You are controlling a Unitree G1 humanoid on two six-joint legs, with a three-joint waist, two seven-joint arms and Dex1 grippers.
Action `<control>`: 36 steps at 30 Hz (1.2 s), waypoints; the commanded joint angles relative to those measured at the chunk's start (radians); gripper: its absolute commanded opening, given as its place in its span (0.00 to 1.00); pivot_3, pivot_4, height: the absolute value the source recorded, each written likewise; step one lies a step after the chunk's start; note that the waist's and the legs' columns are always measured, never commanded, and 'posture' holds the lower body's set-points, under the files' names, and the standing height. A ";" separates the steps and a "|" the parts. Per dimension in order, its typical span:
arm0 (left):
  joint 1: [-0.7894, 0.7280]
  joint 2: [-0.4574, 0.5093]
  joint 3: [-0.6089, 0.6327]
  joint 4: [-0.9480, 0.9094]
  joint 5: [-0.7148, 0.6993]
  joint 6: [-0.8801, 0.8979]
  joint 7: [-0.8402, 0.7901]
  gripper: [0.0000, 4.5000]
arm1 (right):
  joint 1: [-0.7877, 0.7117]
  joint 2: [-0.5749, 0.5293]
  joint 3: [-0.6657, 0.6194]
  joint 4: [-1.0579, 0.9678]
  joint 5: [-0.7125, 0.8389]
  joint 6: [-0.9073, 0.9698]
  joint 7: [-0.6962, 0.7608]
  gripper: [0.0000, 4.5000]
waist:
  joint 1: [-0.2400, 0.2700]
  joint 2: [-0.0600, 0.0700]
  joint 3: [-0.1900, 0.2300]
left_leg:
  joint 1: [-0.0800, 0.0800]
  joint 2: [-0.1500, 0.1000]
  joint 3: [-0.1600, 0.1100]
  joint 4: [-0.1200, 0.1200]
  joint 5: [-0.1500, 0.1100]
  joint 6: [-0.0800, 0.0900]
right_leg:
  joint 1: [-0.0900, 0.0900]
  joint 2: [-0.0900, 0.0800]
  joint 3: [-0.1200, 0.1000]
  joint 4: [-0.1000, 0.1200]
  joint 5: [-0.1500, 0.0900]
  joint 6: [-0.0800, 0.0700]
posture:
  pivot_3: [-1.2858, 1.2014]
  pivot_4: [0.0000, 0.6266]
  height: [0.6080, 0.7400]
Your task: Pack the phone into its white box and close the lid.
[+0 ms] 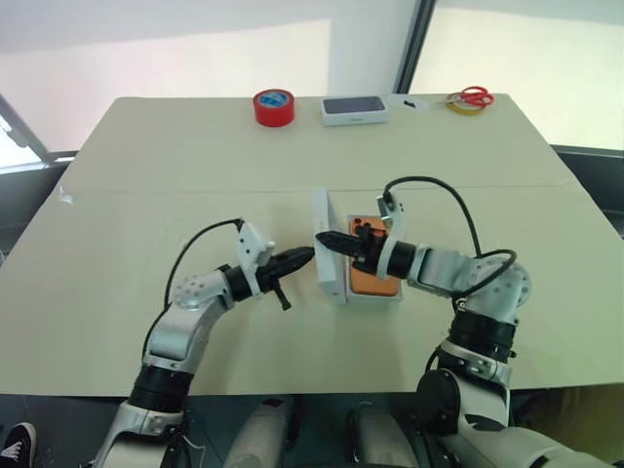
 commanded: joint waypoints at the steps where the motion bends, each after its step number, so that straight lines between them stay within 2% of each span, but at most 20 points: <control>1: -0.084 -0.044 -0.044 0.026 0.027 -0.042 -0.001 0.00 | 0.016 -0.044 0.029 0.059 -0.047 -0.045 0.020 0.06 | 0.003 0.001 -0.002 | 0.000 0.000 0.000 0.001 0.000 0.000 | 0.000 0.000 0.000 0.000 0.000 0.000 | 0.52 0.24 0.97; 3: -0.114 -0.063 -0.051 0.052 0.026 -0.038 -0.012 0.00 | 0.018 -0.077 0.034 0.072 -0.056 -0.064 0.031 0.20 | 0.003 0.001 -0.002 | 0.000 0.000 0.000 0.001 0.000 0.000 | 0.001 0.000 0.000 0.000 0.000 0.000 | 0.52 0.24 0.97; 6: -0.135 -0.084 -0.071 0.078 0.040 -0.052 -0.028 0.00 | 0.032 -0.144 0.049 0.060 -0.065 -0.096 0.071 0.53 | 0.000 0.001 -0.002 | 0.000 0.000 0.000 0.001 0.000 0.001 | 0.001 -0.001 0.000 0.000 0.000 0.000 | 0.52 0.24 0.97; 12: -0.176 -0.148 -0.099 0.151 0.056 -0.081 -0.026 0.00 | 0.082 -0.309 0.045 0.043 -0.074 -0.141 0.156 0.53 | 0.000 0.001 -0.002 | 0.000 0.000 0.000 0.002 0.000 0.002 | 0.002 -0.001 -0.001 -0.001 0.000 0.000 | 0.52 0.24 0.97; 17: -0.192 -0.177 -0.110 0.180 0.066 -0.088 -0.027 0.00 | 0.149 -0.455 0.096 0.019 -0.133 -0.225 0.233 0.53 | -0.007 0.001 -0.002 | -0.002 0.000 0.000 0.002 0.000 0.002 | 0.001 -0.001 -0.001 -0.001 0.000 0.000 | 0.52 0.24 0.97; 20: -0.179 -0.154 -0.102 0.175 0.059 -0.072 -0.048 0.00 | 0.169 -0.465 0.104 0.003 -0.161 -0.287 0.241 0.53 | -0.009 0.001 -0.002 | -0.002 0.001 0.001 0.002 0.000 0.002 | 0.004 0.000 0.000 -0.001 0.000 0.000 | 0.52 0.24 0.97; 22: -0.168 -0.118 -0.084 0.169 0.064 -0.067 -0.055 0.00 | 0.193 -0.469 0.158 -0.044 -0.221 -0.381 0.254 0.53 | -0.008 0.001 -0.002 | -0.001 0.001 0.000 0.002 0.000 0.002 | 0.003 0.000 -0.001 -0.001 0.000 0.000 | 0.52 0.24 0.97; 25: -0.158 -0.056 -0.060 0.164 0.069 -0.044 -0.052 0.00 | 0.215 -0.486 0.229 -0.070 -0.319 -0.527 0.281 0.36 | -0.007 0.001 -0.002 | -0.002 0.001 0.000 0.002 0.000 0.002 | 0.000 0.000 -0.001 -0.001 0.000 0.000 | 0.52 0.24 0.97; 28: -0.161 -0.014 -0.066 0.200 0.116 -0.054 -0.021 0.00 | 0.225 -0.531 0.313 -0.039 -0.458 -0.685 0.304 0.03 | 0.001 0.001 -0.002 | -0.002 0.001 0.000 0.003 0.000 0.002 | 0.000 0.000 -0.001 -0.001 0.000 0.000 | 0.52 0.24 0.97; 29: -0.163 -0.008 -0.070 0.209 0.128 -0.057 -0.013 0.00 | 0.228 -0.543 0.336 -0.024 -0.496 -0.726 0.310 0.00 | 0.003 0.001 -0.002 | -0.002 0.001 0.000 0.003 0.000 0.002 | 0.000 0.000 -0.001 -0.001 0.000 0.000 | 0.52 0.24 0.97; 36: -0.204 -0.058 -0.134 0.270 0.193 -0.005 0.018 0.00 | 0.237 -0.577 0.464 0.029 -0.666 -0.873 0.359 0.00 | 0.003 0.001 -0.002 | -0.002 0.000 0.000 0.003 0.000 0.002 | 0.001 -0.001 -0.001 -0.002 0.000 0.000 | 0.52 0.24 0.97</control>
